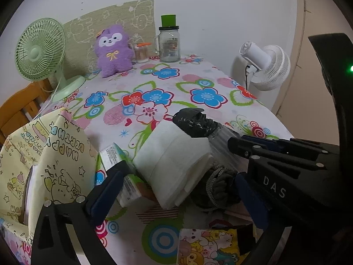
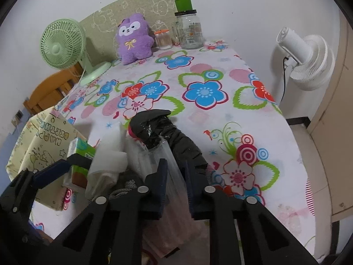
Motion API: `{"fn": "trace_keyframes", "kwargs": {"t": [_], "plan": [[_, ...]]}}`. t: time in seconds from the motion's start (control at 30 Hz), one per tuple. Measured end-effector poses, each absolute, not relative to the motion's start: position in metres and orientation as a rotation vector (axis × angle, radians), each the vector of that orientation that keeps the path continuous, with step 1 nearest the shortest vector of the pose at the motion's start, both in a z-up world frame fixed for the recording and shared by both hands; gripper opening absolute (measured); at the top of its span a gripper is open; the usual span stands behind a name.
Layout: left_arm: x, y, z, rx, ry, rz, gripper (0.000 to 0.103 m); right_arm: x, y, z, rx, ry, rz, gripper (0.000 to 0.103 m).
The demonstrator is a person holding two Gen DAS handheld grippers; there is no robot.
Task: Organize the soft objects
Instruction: 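Reach the left tool to the dark grey knitted hat and grasp it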
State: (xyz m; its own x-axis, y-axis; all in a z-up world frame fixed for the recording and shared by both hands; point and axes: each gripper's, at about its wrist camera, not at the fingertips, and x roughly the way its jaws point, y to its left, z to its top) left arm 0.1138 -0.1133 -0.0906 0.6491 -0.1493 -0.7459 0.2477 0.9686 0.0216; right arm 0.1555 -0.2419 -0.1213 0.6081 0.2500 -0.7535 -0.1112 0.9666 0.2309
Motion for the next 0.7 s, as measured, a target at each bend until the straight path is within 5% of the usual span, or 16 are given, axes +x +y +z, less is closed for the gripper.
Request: {"fn": "trace_keyframes", "kwargs": {"t": [0.17, 0.7], "plan": [[0.113, -0.114, -0.091, 0.119, 0.831, -0.226, 0.103, 0.148, -0.244, -0.118, 0.142, 0.880, 0.193, 0.009], [0.086, -0.132, -0.088, 0.167, 0.829, -0.233, 0.092, 0.112, -0.262, -0.112, 0.161, 0.857, 0.173, 0.009]]}}
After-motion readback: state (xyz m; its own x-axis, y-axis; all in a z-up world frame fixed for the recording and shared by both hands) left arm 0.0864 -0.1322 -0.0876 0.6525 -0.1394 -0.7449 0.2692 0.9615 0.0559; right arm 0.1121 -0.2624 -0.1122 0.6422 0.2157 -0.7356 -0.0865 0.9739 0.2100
